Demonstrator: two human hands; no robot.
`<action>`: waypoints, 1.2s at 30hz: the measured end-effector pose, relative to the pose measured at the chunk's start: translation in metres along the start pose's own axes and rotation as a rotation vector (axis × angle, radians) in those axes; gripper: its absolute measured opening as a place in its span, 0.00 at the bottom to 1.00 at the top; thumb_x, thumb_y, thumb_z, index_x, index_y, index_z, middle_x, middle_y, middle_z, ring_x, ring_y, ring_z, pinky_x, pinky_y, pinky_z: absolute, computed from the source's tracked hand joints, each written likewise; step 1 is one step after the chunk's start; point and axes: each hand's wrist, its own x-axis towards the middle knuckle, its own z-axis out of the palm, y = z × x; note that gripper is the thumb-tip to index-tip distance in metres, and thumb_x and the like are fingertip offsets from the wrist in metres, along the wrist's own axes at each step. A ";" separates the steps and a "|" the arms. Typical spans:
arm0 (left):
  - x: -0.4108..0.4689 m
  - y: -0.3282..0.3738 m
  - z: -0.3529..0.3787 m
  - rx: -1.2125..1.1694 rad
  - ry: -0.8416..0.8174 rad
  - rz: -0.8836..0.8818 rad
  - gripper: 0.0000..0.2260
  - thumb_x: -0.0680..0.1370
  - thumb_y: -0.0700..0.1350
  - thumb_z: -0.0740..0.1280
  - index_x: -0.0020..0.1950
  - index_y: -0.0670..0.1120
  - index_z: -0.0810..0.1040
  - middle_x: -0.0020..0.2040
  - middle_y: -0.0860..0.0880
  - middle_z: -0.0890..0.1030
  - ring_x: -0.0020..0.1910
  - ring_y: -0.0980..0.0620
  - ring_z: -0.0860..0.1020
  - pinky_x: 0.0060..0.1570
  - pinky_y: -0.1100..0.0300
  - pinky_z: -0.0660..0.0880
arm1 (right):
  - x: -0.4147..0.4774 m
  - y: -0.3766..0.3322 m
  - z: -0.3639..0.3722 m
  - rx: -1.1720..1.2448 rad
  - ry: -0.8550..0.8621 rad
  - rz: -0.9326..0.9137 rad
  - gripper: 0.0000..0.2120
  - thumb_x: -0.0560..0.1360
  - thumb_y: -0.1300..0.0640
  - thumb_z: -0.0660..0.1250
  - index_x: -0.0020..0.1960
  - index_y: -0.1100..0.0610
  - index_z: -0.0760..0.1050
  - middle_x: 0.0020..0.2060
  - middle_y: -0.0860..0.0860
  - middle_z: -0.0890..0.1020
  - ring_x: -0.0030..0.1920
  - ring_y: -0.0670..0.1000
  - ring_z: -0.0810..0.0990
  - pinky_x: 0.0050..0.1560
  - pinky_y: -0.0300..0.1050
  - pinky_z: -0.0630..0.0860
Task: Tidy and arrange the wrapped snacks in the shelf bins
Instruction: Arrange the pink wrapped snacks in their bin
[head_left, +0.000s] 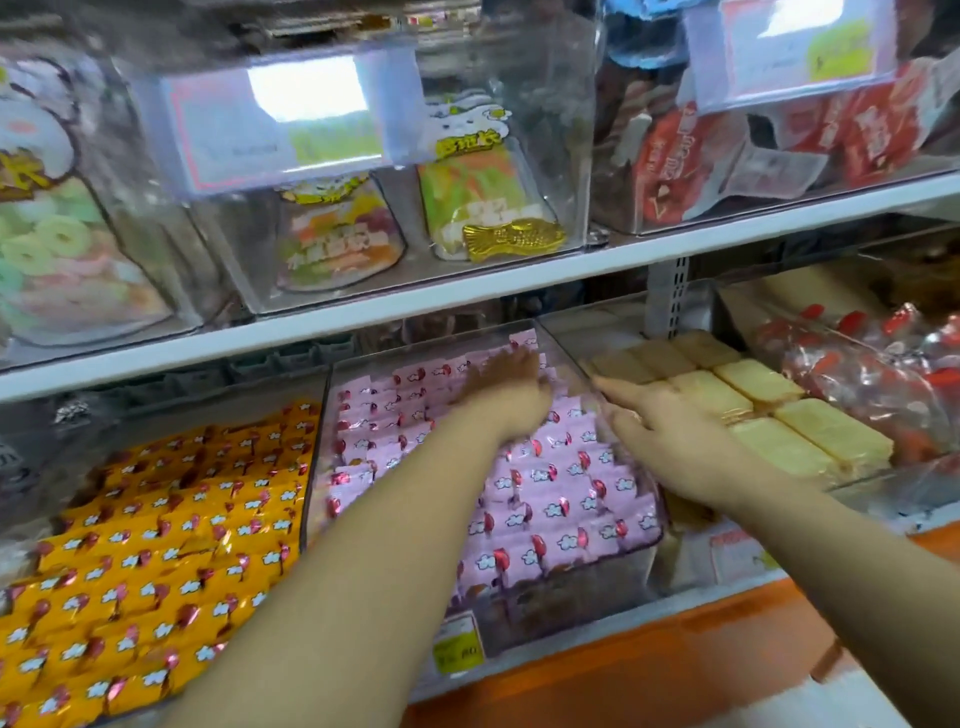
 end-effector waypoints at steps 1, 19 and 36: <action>0.007 0.001 0.000 0.010 -0.002 0.009 0.20 0.83 0.50 0.50 0.73 0.45 0.61 0.76 0.46 0.60 0.73 0.44 0.60 0.71 0.44 0.56 | 0.001 0.003 0.000 0.023 0.006 0.000 0.17 0.79 0.59 0.56 0.66 0.56 0.72 0.56 0.57 0.81 0.55 0.57 0.77 0.50 0.44 0.68; 0.039 -0.014 0.002 0.119 -0.098 0.077 0.21 0.82 0.52 0.47 0.71 0.46 0.67 0.73 0.44 0.65 0.70 0.43 0.66 0.67 0.47 0.64 | 0.001 0.002 0.000 0.129 0.006 0.055 0.15 0.79 0.57 0.56 0.65 0.55 0.72 0.38 0.55 0.81 0.40 0.53 0.79 0.40 0.42 0.70; 0.065 -0.036 -0.004 -0.159 0.172 0.047 0.20 0.76 0.47 0.69 0.66 0.42 0.74 0.59 0.43 0.79 0.57 0.45 0.77 0.56 0.55 0.73 | 0.001 0.002 0.000 0.176 -0.018 0.078 0.18 0.79 0.57 0.56 0.69 0.47 0.68 0.31 0.49 0.79 0.27 0.43 0.72 0.28 0.37 0.68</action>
